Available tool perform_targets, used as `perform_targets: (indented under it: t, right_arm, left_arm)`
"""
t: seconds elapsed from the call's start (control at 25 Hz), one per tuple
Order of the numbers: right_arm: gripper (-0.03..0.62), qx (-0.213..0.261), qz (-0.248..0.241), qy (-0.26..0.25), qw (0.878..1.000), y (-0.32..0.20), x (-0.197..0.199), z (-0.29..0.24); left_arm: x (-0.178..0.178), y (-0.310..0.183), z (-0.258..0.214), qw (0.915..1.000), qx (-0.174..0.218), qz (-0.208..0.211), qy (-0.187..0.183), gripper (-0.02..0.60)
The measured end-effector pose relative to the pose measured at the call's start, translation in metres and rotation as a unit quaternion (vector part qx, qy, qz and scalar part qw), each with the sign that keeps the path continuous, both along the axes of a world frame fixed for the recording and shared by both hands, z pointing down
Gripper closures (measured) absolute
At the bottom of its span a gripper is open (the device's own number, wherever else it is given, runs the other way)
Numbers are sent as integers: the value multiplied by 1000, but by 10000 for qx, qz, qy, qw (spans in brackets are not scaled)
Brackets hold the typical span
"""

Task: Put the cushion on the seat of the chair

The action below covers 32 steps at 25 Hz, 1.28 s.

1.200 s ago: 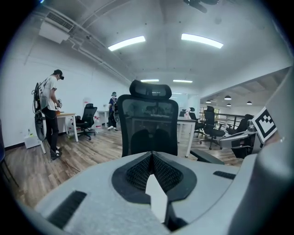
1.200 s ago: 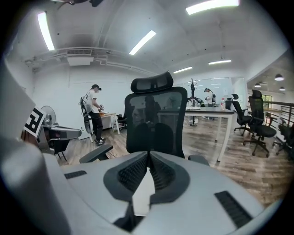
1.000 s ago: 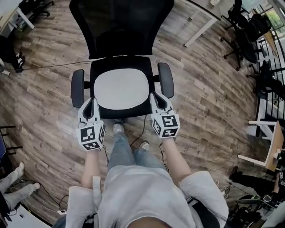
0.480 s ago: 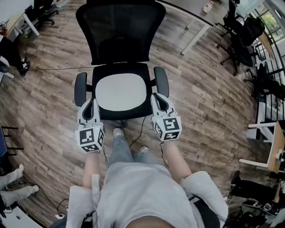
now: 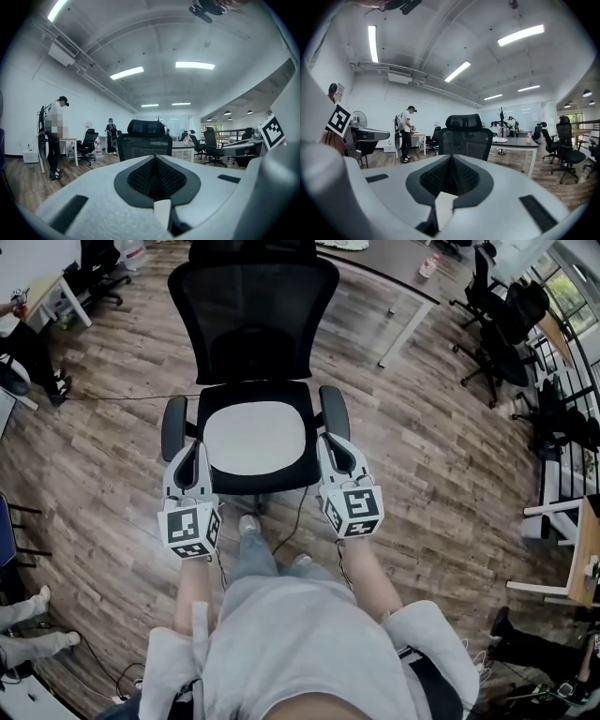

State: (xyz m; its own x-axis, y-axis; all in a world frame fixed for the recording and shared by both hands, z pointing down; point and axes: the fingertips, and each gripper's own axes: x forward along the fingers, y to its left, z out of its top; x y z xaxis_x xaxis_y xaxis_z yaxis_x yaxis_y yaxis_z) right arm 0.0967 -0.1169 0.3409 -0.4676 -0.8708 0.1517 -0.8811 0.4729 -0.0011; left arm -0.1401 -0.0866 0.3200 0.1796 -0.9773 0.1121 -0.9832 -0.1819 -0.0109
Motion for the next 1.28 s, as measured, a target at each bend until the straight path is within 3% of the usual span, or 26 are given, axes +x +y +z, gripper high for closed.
perform_targets:
  t: [0.4,1.28]
  right_arm:
    - [574,392,15,-75,9992,27,10,-33]
    - [574,809,35,-100,9967,53,37,-65]
  left_arm:
    - [10,27,-29,9994,306,15,-176,569]
    - [35,55,-56,9983,573,-22,-86,569]
